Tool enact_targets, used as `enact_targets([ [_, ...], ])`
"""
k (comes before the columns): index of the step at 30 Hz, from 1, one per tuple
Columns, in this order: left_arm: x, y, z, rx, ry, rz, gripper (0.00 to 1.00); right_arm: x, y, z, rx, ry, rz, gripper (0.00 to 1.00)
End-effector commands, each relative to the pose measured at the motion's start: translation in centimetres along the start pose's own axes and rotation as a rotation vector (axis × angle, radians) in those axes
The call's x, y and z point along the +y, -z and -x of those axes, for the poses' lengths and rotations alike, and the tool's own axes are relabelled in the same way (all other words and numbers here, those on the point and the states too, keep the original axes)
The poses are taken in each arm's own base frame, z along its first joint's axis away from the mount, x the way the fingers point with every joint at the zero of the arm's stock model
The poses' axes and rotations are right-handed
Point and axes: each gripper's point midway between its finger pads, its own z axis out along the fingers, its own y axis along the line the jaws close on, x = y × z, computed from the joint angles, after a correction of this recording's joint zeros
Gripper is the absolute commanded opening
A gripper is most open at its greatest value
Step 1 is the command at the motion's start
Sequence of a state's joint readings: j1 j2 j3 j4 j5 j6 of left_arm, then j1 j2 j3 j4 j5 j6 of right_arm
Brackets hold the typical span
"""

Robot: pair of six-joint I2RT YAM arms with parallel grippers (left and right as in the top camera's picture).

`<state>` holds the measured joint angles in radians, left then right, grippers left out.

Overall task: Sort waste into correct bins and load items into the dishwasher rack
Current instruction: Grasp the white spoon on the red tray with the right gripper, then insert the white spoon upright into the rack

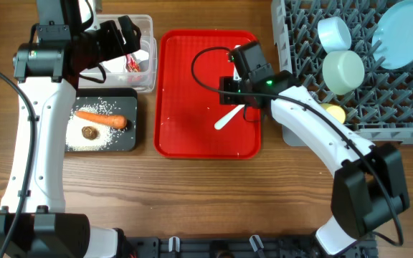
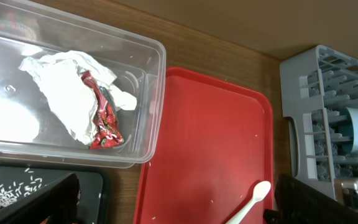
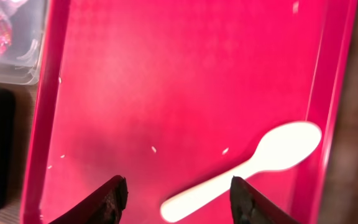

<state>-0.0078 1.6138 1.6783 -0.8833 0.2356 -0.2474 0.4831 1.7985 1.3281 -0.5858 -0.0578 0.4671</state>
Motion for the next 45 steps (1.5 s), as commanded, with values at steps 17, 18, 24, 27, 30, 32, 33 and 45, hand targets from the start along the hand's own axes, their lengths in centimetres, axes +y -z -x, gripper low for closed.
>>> enact_targets([
  [17,0.3,-0.1,0.2,-0.002,0.001,0.006,1.0,-3.8,-10.0,-5.0,0.152,-0.371,-0.16,0.24],
  [18,0.3,-0.1,0.2,-0.002,0.001,0.006,1.0,-3.8,-10.1,-4.9,0.148,-0.376,-0.158,0.17],
  [24,0.3,-0.1,0.2,-0.002,0.001,0.006,1.0,-3.4,-10.3,-3.8,0.108,-0.354,-0.134,0.04],
  [27,0.3,-0.1,0.2,-0.002,0.001,0.006,1.0,-2.9,-10.1,-3.4,0.103,-0.305,-0.1,0.04],
  [30,0.3,-0.1,0.2,-0.002,0.001,0.006,1.0,-1.1,-8.0,-1.1,0.079,-0.185,0.019,0.04],
  [32,0.3,-0.1,0.2,-0.002,0.001,0.006,1.0,-0.2,-5.1,1.4,0.015,-0.056,0.094,0.04],
  [33,0.3,-0.1,0.2,-0.002,0.001,0.006,1.0,-0.1,-3.6,2.6,-0.023,-0.016,0.112,0.04],
  [45,0.3,-0.1,0.1,-0.001,0.001,0.006,1.0,-11.9,14.5,10.0,-0.37,0.285,-0.133,0.04],
])
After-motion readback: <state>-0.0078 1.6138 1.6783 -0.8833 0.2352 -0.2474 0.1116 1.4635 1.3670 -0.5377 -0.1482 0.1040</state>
